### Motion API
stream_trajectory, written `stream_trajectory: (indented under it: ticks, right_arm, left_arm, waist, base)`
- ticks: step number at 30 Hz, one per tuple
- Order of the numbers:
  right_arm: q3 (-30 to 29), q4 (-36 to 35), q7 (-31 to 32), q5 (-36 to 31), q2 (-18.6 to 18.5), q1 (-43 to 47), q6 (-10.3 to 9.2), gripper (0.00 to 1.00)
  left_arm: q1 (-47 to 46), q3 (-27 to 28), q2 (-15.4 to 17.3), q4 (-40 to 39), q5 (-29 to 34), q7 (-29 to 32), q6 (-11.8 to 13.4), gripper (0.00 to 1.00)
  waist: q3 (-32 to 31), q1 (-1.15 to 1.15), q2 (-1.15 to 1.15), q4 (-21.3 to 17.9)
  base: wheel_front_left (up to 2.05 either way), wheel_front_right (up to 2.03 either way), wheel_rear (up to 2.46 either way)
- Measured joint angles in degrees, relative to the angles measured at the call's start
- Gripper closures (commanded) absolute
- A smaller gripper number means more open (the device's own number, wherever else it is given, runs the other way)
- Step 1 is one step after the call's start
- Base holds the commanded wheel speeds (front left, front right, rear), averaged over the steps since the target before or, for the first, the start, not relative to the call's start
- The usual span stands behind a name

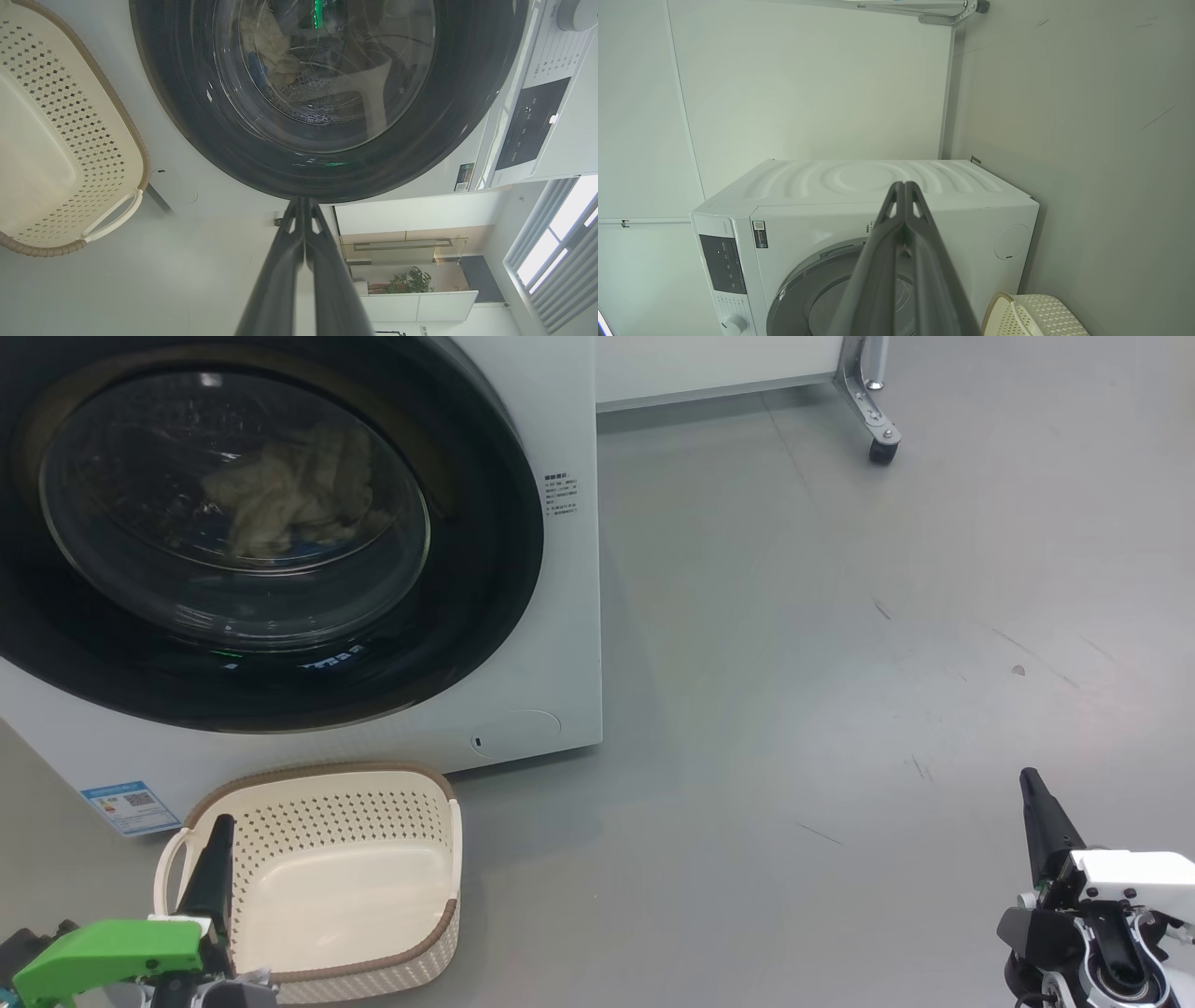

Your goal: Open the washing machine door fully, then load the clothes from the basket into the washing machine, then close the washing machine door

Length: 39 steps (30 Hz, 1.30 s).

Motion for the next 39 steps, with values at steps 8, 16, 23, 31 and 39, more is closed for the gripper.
stream_trajectory:
  ticks: [8, 16, 23, 31, 39]
  right_arm:
    - [0.0, 0.0, 0.0, 0.0, 0.0, 0.0, 0.00, 1.00]
    - [-0.1, 0.0, 0.0, 0.0, 0.0, 0.0, 0.00, 1.00]
    - [-0.2, 0.0, 0.0, 0.0, 0.1, 0.0, 0.00, 1.00]
    - [-0.2, 0.0, 0.0, 0.0, 0.1, 0.0, 0.01, 1.00]
    - [-0.2, -0.1, 0.0, 0.0, 0.1, 0.0, 0.01, 1.00]
  left_arm:
    - [0.0, 0.0, 0.0, 0.0, 0.0, 0.0, 0.0, 1.00]
    - [0.0, 0.0, 0.0, 0.0, 0.0, 0.0, 0.0, 1.00]
    - [0.0, 0.0, 0.0, 0.0, 0.0, 0.0, 0.0, 1.00]
    - [0.0, 0.0, 0.0, 0.0, 0.0, 0.0, 0.0, 1.00]
    - [0.0, 0.0, 0.0, 0.0, 0.0, 0.0, 0.0, 1.00]
  waist:
    - [0.0, 0.00, 0.00, 0.0]
    - [0.0, 0.00, 0.00, 0.0]
    - [0.0, 0.00, 0.00, 0.0]
    - [0.0, 0.00, 0.00, 0.0]
    - [0.0, 0.00, 0.00, 0.0]
  base:
    - [0.00, 0.00, 0.00]
    - [0.00, 0.00, 0.00]
    - [0.00, 0.00, 0.00]
    - [0.00, 0.00, 0.00]
    - [0.00, 0.00, 0.00]
